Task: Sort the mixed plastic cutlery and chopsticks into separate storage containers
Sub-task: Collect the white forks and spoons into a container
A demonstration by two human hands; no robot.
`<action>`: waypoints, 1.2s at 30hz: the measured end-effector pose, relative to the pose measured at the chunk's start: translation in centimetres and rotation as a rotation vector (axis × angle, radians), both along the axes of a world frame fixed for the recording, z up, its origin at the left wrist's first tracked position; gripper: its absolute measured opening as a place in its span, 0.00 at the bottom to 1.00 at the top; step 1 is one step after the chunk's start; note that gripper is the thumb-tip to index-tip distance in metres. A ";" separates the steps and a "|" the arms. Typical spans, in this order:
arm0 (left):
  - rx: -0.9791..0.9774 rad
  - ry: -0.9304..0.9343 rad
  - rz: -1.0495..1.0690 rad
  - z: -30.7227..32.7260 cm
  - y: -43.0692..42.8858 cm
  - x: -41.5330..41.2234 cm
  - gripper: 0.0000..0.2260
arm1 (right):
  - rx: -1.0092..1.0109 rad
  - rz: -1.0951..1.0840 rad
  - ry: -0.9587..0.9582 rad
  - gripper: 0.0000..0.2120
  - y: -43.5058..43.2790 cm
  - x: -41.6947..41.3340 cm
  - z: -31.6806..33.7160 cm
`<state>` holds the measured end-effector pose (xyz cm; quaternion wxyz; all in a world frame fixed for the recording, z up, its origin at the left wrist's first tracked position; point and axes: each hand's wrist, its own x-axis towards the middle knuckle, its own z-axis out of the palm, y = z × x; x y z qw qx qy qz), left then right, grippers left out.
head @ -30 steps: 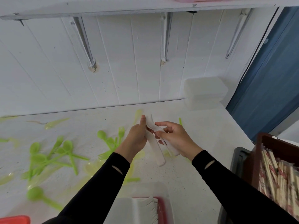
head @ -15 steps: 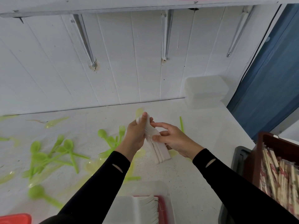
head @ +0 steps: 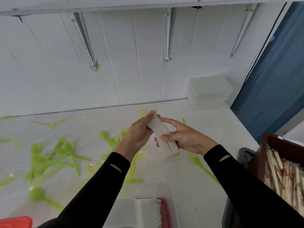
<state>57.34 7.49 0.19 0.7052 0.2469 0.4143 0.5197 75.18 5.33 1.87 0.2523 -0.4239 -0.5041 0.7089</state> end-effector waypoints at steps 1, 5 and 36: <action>-0.006 -0.003 -0.011 0.0 -0.1 0.1 0.23 | -0.008 0.023 0.007 0.33 0.0 0.2 0.2; -0.032 0.046 0.022 -0.4 -0.1 0.4 0.21 | -0.005 0.063 -0.010 0.34 -0.2 0.2 0.1; 0.401 0.513 0.019 6.0 -9.7 -4.9 0.15 | 0.189 -0.011 -0.111 0.25 -0.6 -3.4 -0.5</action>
